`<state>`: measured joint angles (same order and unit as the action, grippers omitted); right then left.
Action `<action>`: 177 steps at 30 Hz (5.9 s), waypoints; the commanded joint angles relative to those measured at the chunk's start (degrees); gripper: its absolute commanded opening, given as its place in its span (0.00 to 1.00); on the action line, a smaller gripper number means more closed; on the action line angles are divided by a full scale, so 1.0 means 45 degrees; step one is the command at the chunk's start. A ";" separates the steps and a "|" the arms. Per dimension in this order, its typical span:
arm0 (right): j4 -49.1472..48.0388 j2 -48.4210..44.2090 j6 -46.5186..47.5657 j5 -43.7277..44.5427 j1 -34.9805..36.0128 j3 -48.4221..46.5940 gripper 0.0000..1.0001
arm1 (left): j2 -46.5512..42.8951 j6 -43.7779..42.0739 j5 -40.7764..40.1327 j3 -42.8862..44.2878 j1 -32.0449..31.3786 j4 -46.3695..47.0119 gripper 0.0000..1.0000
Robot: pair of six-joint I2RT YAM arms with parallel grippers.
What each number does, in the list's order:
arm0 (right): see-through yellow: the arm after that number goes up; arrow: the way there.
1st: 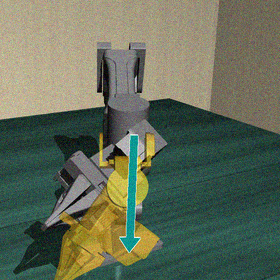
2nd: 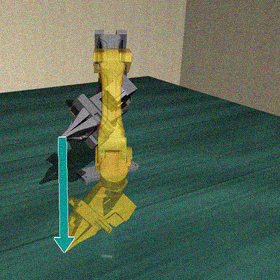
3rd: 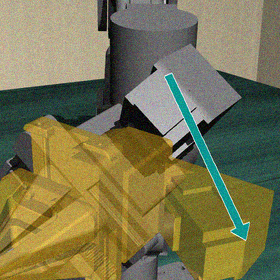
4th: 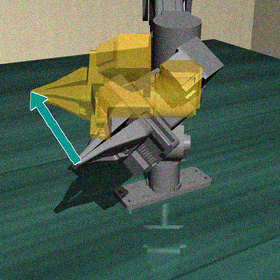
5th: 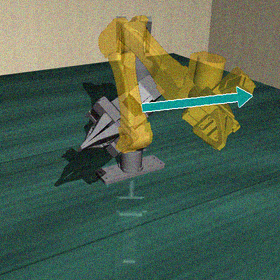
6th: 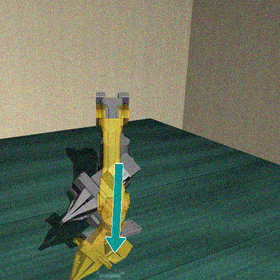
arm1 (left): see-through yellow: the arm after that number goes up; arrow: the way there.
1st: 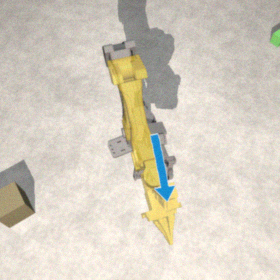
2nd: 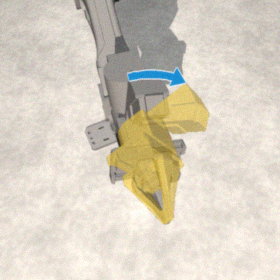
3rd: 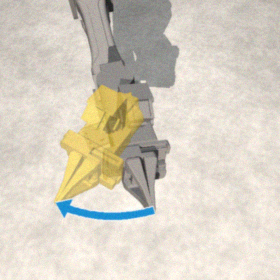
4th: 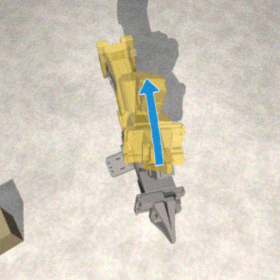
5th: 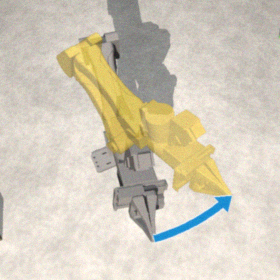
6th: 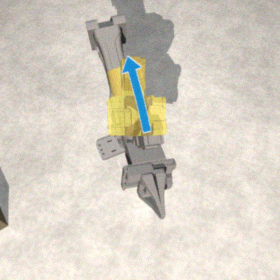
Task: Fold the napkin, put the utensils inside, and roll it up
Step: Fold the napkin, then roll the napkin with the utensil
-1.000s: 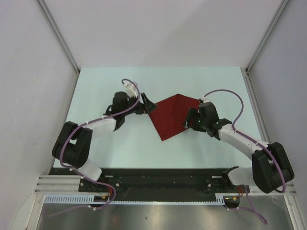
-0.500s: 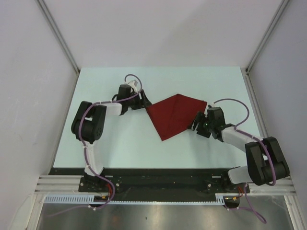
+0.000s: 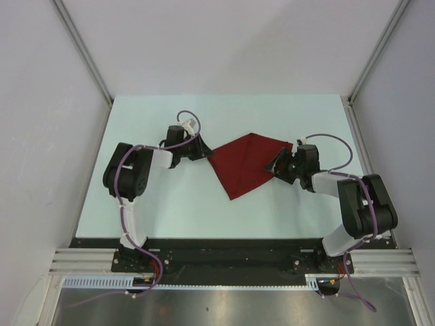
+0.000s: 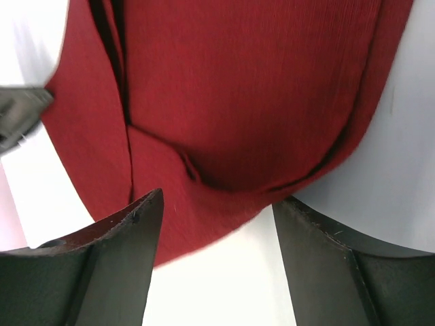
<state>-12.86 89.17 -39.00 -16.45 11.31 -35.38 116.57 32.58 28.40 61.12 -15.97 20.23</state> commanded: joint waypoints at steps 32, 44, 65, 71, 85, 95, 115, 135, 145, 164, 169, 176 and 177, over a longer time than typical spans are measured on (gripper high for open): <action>0.3292 -0.4385 -0.0990 0.1038 0.4707 0.0162 0.71 | -0.7993 0.1511 -0.3558 -0.6181 -0.0983 -0.1328 0.88; 0.0908 -0.2258 -0.3538 0.0648 0.6607 0.0888 0.66 | -0.9772 0.1218 -0.3109 -0.6024 -0.0495 -0.2503 0.92; 0.1296 -0.2159 -0.4047 0.1935 0.7018 0.1240 0.64 | -1.0377 0.1022 -0.2484 -0.5595 -0.0104 -0.3108 0.93; 0.0789 -0.1671 -0.3969 0.2015 0.6725 0.1201 0.64 | -1.0709 0.1003 -0.2464 -0.5380 -0.0085 -0.3401 0.93; 0.0359 -0.0967 -0.3911 0.2249 0.6529 0.1279 0.40 | -1.1062 0.1022 -0.2250 -0.5322 0.0091 -0.3616 0.94; 0.0299 -0.0849 -0.3696 0.2053 0.6529 0.0967 0.07 | -1.1647 0.1022 -0.1879 -0.5107 0.0208 -0.4084 0.94; 0.4401 -0.3115 -0.1626 0.3244 0.5983 -0.0206 0.00 | -1.1960 0.0807 -0.1370 -0.4598 0.0540 -0.4790 0.95; 0.5338 -0.3681 -0.1567 0.3983 0.5885 0.0713 0.00 | -0.9208 0.0964 -0.1566 -0.5731 -0.0434 -0.2446 0.91; 0.6295 -0.4871 -0.0963 0.4942 0.6196 0.0440 0.39 | -0.6845 0.1159 -0.1508 -0.6102 -0.1335 -0.1273 0.74; 0.5399 -0.4857 0.4776 0.5490 0.7817 -0.1355 0.60 | -0.4870 0.2350 0.0328 -0.6298 -0.1999 0.0408 0.25; 0.3974 -0.3373 0.7101 0.7168 0.9454 -0.1884 0.62 | -0.5104 0.2369 0.0446 -0.5928 -0.2018 -0.0118 0.01; 0.1847 -0.0170 0.9506 0.9707 1.1586 -0.2704 0.63 | -0.5047 0.2604 0.0758 -0.5283 -0.1999 -0.0550 0.00; 0.1688 0.0085 0.9778 0.9942 1.1704 -0.2821 0.63 | -0.5046 0.2624 0.0817 -0.5224 -0.1999 -0.0550 0.00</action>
<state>1.91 85.08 -3.07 19.90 61.10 -45.06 94.59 43.31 29.23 34.65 -24.43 17.98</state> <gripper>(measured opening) 0.633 0.023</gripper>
